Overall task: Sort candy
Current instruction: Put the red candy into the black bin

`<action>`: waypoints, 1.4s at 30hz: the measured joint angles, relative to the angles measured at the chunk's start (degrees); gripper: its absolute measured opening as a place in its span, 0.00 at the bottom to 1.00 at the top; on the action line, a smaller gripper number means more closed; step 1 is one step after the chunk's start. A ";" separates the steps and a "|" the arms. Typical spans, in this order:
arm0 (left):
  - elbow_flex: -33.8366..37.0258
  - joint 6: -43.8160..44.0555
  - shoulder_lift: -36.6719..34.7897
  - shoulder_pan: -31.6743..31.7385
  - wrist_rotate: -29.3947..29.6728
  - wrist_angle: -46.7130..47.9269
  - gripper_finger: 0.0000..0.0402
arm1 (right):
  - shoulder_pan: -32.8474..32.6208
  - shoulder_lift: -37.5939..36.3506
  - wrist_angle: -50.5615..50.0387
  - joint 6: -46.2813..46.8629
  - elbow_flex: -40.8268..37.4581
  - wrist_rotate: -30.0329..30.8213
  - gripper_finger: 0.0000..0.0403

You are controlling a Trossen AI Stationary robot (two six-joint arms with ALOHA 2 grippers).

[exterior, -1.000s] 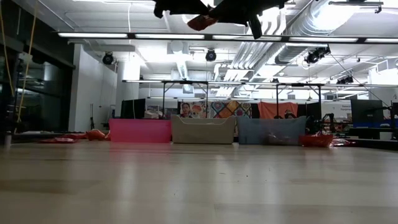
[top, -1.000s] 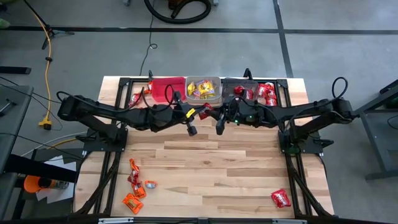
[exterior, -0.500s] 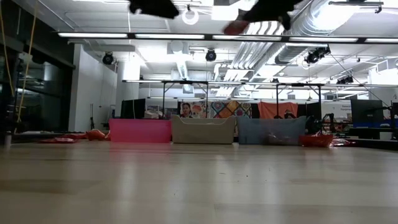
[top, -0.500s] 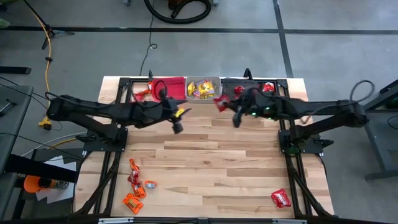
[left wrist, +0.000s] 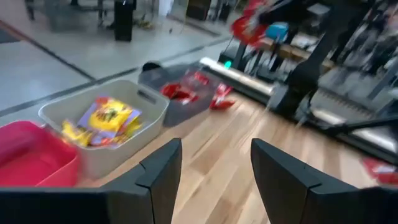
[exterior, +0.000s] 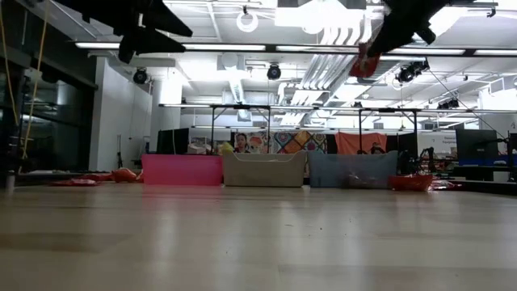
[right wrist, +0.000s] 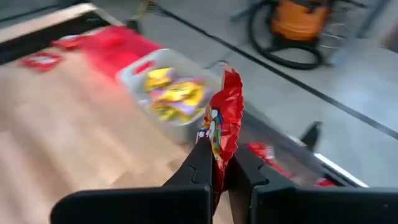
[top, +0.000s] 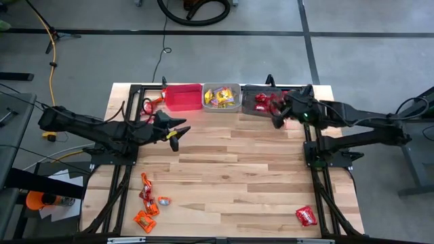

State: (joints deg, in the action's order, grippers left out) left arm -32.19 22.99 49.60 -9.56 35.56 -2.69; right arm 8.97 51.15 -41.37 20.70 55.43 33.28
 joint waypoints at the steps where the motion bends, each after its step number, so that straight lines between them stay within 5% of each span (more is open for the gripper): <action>1: 0.40 -0.36 -0.01 0.00 0.26 -1.65 0.45 | 2.29 0.97 0.66 -0.34 0.01 -0.50 0.01; 11: -0.28 -5.17 1.15 0.00 1.17 -11.96 0.45 | 29.89 19.97 6.36 -4.97 -0.01 -19.40 0.03; 19: -0.28 -5.19 1.14 0.02 1.17 -13.56 0.45 | 34.49 28.83 8.57 -4.67 -0.01 -30.60 0.23; 29: -0.28 -5.17 1.15 1.06 1.23 -13.54 0.45 | 34.04 19.78 5.77 -5.26 -0.01 -34.60 0.52; 35: -0.28 -5.19 1.15 1.07 1.26 -13.50 0.45 | 32.09 9.79 -7.67 -4.00 -0.01 -38.00 0.54; 42: -0.28 -5.19 1.17 1.09 1.34 -13.46 0.45 | 26.76 2.30 -19.51 4.55 -3.57 -28.83 0.54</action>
State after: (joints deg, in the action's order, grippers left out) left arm -32.47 17.80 50.76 -8.47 36.90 -16.14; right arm 35.74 53.45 -60.88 25.25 51.85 4.44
